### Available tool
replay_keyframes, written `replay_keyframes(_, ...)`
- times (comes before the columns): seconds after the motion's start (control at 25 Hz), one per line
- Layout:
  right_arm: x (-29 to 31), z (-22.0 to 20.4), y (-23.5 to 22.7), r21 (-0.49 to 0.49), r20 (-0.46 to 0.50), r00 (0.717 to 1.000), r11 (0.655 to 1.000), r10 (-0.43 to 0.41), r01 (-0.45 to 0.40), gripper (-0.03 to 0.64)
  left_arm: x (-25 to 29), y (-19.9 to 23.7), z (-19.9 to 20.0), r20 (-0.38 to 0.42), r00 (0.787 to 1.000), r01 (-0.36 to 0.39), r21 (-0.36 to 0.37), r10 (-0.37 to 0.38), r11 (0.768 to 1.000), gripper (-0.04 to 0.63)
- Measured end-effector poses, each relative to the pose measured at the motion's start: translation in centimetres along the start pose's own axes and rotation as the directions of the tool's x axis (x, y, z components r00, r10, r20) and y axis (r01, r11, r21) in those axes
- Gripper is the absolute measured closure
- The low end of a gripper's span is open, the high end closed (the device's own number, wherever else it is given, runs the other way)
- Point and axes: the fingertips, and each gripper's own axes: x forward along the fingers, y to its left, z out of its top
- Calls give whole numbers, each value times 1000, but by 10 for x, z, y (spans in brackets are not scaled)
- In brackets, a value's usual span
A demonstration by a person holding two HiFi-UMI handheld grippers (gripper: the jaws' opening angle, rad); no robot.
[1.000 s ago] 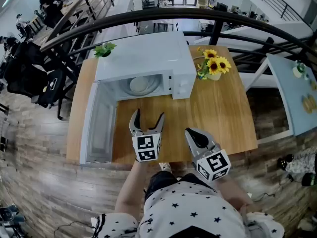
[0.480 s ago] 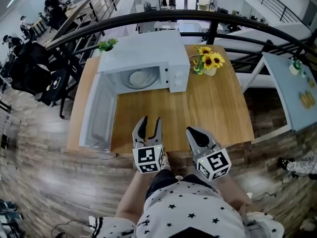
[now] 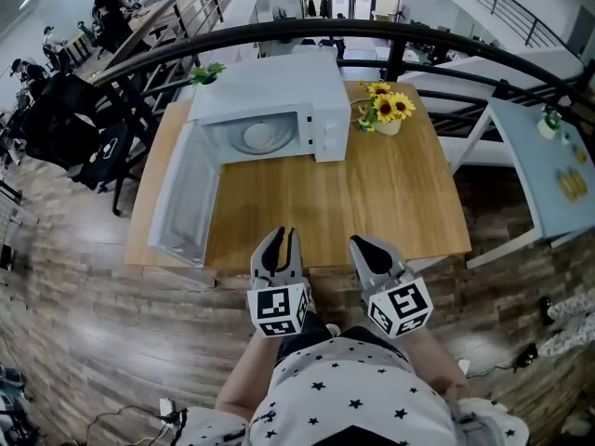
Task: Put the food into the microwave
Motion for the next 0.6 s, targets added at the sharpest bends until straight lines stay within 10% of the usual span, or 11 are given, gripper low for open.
replay_keyframes(0.6, -45, -8, 18, 7, 27, 999, 1000, -25, 25, 612, -60, -31, -4, 33, 999, 23, -25, -22, 999, 571)
